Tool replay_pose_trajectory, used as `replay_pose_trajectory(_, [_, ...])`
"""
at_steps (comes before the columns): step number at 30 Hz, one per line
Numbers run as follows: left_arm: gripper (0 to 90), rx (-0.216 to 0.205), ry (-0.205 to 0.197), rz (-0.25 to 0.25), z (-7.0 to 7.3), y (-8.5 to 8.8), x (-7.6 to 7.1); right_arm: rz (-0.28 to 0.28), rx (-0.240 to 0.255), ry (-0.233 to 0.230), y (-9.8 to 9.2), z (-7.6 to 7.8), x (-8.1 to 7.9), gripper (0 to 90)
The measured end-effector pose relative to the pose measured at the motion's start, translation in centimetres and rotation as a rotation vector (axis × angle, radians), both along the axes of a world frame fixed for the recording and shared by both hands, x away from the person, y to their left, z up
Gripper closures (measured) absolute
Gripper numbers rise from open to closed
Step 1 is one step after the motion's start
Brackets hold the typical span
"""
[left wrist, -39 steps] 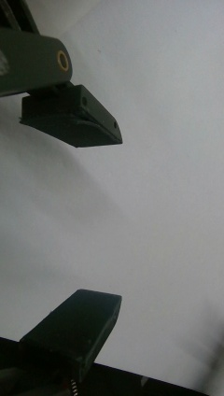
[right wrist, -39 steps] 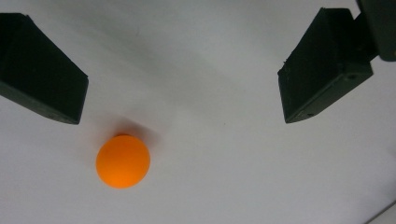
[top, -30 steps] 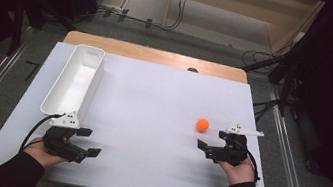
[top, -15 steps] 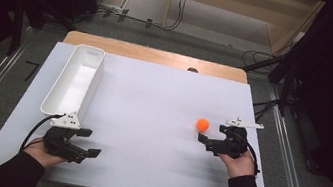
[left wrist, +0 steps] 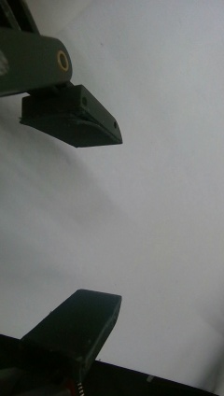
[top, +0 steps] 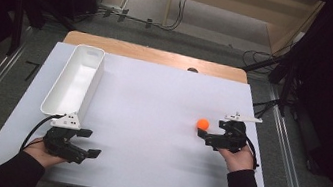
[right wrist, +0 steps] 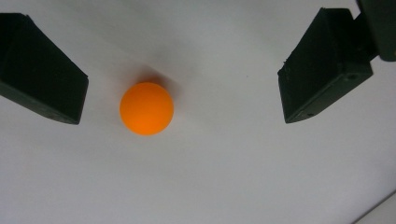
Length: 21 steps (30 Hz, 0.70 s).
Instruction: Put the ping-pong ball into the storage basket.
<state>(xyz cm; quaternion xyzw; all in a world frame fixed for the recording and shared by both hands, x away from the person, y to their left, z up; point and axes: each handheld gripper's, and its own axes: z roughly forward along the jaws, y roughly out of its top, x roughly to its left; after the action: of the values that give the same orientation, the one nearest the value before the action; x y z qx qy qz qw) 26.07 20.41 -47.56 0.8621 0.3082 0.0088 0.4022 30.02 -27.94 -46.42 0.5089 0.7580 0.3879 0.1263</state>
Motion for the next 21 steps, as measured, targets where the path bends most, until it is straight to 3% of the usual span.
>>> replay_pose_trajectory(20, [19.8,0.0,0.002,-0.008,-0.1,-0.1,0.0,-0.007,-0.018,0.012,0.3,0.3,2.4,0.6])
replay_pose_trajectory(21, [19.8,0.0,0.003,-0.008,-0.1,-0.1,0.0,-0.011,-0.011,0.029,0.4,0.3,2.6,0.6])
